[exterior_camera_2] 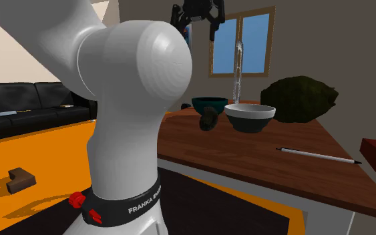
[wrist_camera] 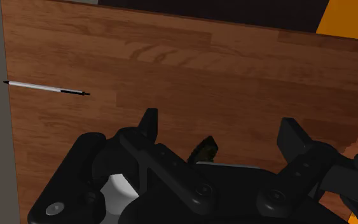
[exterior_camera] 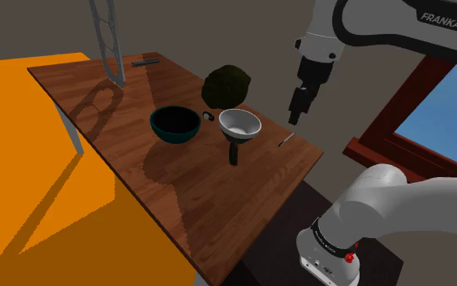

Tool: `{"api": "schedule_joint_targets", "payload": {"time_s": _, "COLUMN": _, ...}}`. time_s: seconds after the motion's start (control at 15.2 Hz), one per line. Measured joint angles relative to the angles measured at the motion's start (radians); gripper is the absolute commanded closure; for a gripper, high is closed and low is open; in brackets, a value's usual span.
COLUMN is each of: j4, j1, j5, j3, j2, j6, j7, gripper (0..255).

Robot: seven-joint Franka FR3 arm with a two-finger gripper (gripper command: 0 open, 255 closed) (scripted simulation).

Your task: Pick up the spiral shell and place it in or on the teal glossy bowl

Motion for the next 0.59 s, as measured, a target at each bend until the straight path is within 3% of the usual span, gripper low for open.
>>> {"api": "schedule_joint_targets", "payload": {"time_s": 0.13, "j4": -0.007, "j1": -0.004, "j5": 0.007, "j3": 0.009, "j2": 0.006, "j6": 0.015, "j7": 0.019, "gripper": 0}}
{"api": "schedule_joint_targets", "payload": {"time_s": 0.59, "j4": -0.097, "j1": -0.065, "j5": 0.072, "j3": 0.104, "j2": 0.124, "j6": 0.257, "j7": 0.261, "gripper": 0}}
